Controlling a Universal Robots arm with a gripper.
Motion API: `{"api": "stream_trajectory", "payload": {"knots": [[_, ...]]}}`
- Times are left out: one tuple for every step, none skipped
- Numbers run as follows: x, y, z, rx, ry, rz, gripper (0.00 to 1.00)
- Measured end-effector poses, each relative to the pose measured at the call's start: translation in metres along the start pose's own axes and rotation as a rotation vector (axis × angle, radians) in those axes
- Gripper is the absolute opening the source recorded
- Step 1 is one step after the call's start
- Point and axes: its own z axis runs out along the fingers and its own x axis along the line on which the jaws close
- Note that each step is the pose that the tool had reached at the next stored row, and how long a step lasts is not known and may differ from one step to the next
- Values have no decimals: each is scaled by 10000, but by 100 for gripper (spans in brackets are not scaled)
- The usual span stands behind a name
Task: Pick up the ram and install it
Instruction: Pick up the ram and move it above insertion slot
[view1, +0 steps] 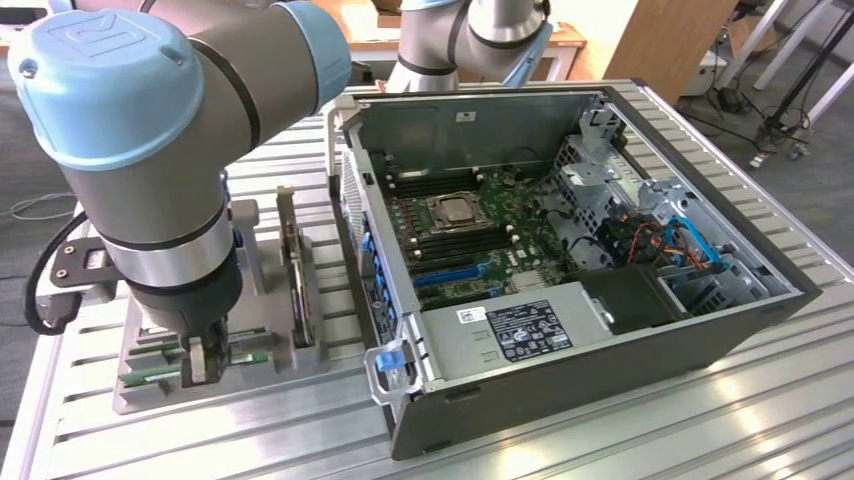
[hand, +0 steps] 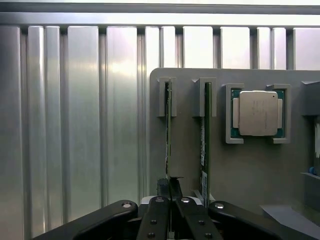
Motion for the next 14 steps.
{"api": "stream_trajectory", "payload": {"knots": [[0, 1, -14, 1, 0, 0, 12], [-1, 1, -28, 0, 0, 0, 12], [-1, 2, -41, -1, 0, 0, 12], [-1, 3, -54, 0, 0, 0, 12], [-2, 4, -67, -1, 0, 0, 12], [-2, 4, -79, 0, 0, 0, 12], [-2, 5, -92, 0, 0, 1, 12], [-3, 5, -107, 0, 0, 0, 12], [-3, 6, -122, 0, 0, 0, 12], [-3, 7, -137, 0, -1, 0, 12], [-3, 8, -154, 0, 1, 0, 12], [-4, 8, -171, 0, 0, 0, 12], [-4, 9, -188, 0, 0, 0, 12], [-5, 10, -208, 0, 0, 0, 12]]}}
